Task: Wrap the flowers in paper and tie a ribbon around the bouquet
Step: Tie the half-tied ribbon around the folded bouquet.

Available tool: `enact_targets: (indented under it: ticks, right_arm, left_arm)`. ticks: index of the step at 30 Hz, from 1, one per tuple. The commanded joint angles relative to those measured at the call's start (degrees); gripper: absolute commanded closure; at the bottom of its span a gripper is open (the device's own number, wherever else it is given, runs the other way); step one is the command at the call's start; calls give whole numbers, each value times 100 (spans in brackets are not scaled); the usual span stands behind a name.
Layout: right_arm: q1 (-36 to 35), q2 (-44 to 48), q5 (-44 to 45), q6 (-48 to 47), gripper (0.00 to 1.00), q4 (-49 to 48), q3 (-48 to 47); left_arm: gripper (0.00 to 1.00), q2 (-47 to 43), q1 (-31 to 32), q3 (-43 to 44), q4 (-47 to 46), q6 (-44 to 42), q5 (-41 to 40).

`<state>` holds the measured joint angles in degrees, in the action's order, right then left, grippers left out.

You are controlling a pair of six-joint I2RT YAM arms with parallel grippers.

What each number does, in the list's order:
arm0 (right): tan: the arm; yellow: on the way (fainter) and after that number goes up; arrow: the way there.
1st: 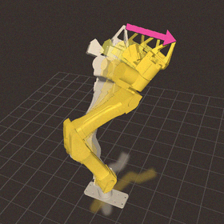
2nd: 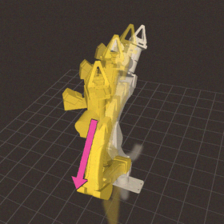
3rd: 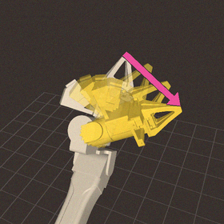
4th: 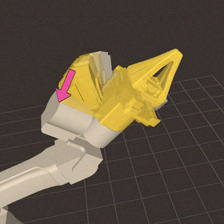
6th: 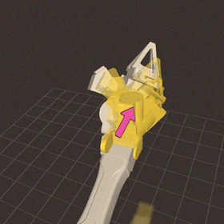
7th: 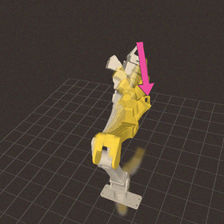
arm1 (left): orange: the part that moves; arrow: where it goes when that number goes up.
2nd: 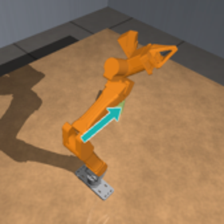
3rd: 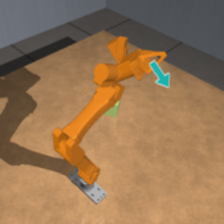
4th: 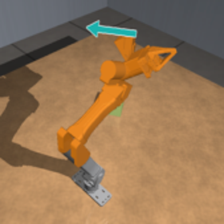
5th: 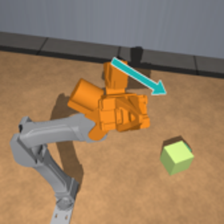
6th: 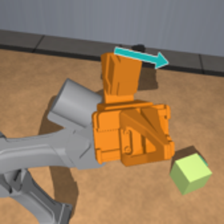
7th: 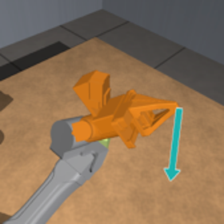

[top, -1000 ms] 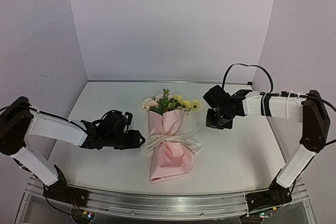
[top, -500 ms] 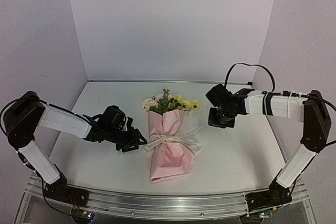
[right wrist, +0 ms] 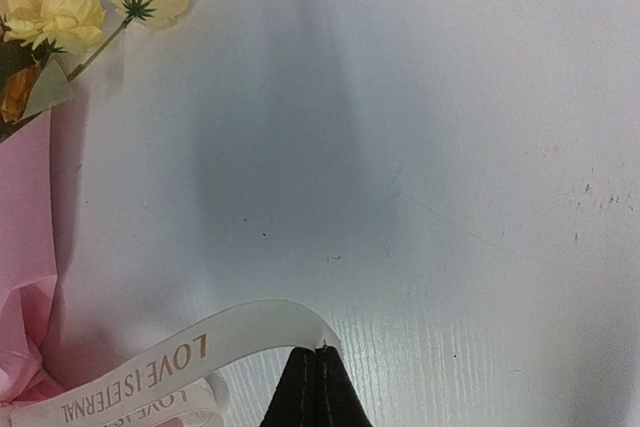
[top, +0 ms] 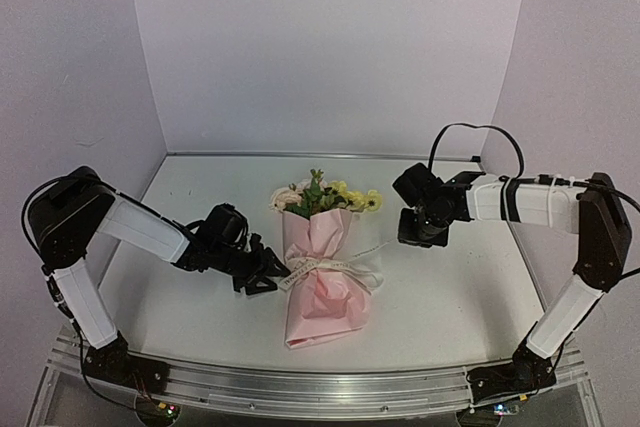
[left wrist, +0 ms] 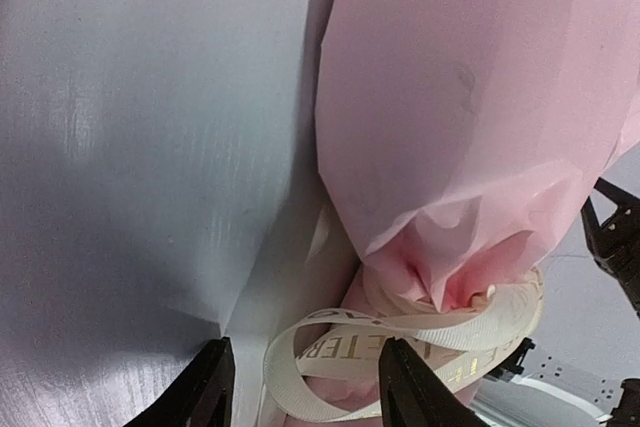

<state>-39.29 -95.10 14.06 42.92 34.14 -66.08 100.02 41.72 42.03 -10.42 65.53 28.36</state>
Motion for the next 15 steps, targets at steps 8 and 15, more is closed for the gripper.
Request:
enact_targets:
  ticks: [8,15]
  right_arm:
    - [-9,317,31,9,100,14,43]
    - [-65,347,-284,-174,100,-156,103]
  left_arm:
    - [76,178,-63,-64,-917,1145,234]
    - [99,-513,-122,749,1149,-84,-814]
